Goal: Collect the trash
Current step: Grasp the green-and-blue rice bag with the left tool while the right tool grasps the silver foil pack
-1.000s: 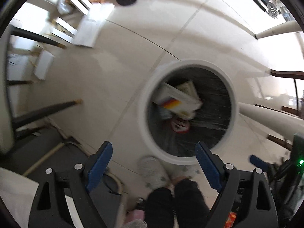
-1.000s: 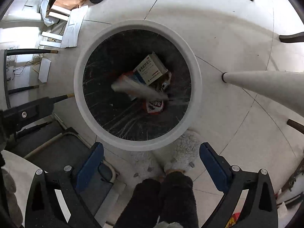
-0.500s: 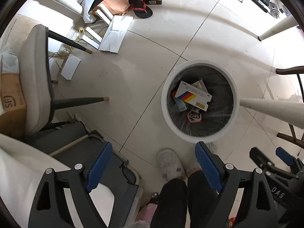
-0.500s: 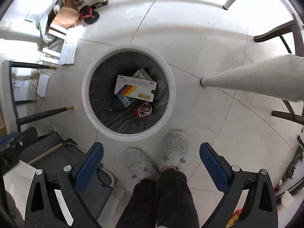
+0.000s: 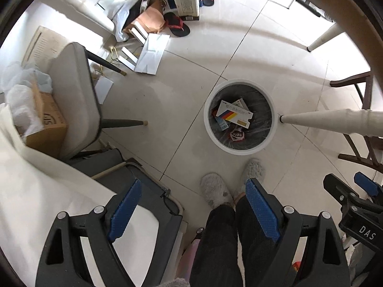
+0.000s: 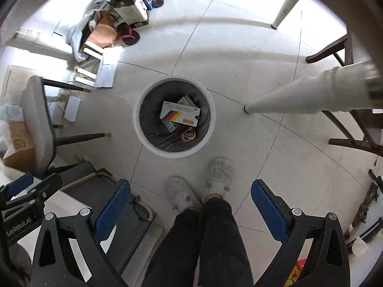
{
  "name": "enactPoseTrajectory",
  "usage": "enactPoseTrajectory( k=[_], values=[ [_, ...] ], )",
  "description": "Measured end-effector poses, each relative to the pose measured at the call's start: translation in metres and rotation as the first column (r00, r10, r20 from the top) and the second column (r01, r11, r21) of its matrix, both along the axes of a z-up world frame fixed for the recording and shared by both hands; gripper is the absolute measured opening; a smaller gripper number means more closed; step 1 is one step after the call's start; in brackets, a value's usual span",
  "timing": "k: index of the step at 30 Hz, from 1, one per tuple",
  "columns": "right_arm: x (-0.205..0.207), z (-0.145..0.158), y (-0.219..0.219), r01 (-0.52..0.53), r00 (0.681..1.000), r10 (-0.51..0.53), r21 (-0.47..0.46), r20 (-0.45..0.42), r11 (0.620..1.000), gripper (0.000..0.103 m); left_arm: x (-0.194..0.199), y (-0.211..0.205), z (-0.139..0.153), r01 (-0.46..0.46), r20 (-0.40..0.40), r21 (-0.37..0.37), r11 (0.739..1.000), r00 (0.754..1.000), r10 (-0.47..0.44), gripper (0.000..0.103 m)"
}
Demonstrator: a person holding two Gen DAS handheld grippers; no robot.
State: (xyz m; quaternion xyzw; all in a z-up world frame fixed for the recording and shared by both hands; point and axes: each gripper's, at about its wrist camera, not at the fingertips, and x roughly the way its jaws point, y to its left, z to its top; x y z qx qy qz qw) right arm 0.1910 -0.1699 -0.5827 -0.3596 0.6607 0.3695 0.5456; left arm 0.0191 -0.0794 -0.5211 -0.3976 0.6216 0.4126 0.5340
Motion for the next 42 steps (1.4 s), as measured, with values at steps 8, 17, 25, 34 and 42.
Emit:
enactPoseTrajectory(
  k=[8, 17, 25, 34, 42],
  values=[
    [-0.005, 0.092, -0.013, 0.014, 1.000, -0.014, 0.033, -0.007, 0.999, 0.102, -0.005, -0.017, 0.073, 0.048, 0.006, 0.031, 0.998, 0.999, -0.049, 0.089],
    [-0.012, 0.193, -0.017, 0.017, 0.999, -0.012, 0.106, -0.040, 0.994, 0.102, -0.004, -0.022, 0.160, 0.050, 0.076, 0.098, 0.994, 0.995, -0.057, 0.089],
    [0.052, 0.274, 0.012, 0.135, 0.990, -0.123, 0.239, -0.062, 0.962, 0.102, 0.060, 0.028, 0.224, 0.058, 0.123, 0.250, 0.967, 0.988, -0.091, 0.103],
    [0.220, 0.278, 0.070, 0.213, 0.975, -0.221, 0.219, 0.010, 0.952, 0.102, 0.184, 0.106, 0.239, 0.045, 0.054, 0.331, 0.942, 0.996, -0.066, 0.103],
    [0.361, 0.227, 0.127, 0.256, 0.963, -0.264, 0.105, 0.064, 0.961, 0.102, 0.266, 0.209, 0.197, -0.273, 0.256, 0.073, 0.959, 0.935, 0.247, 0.103]
  ],
)
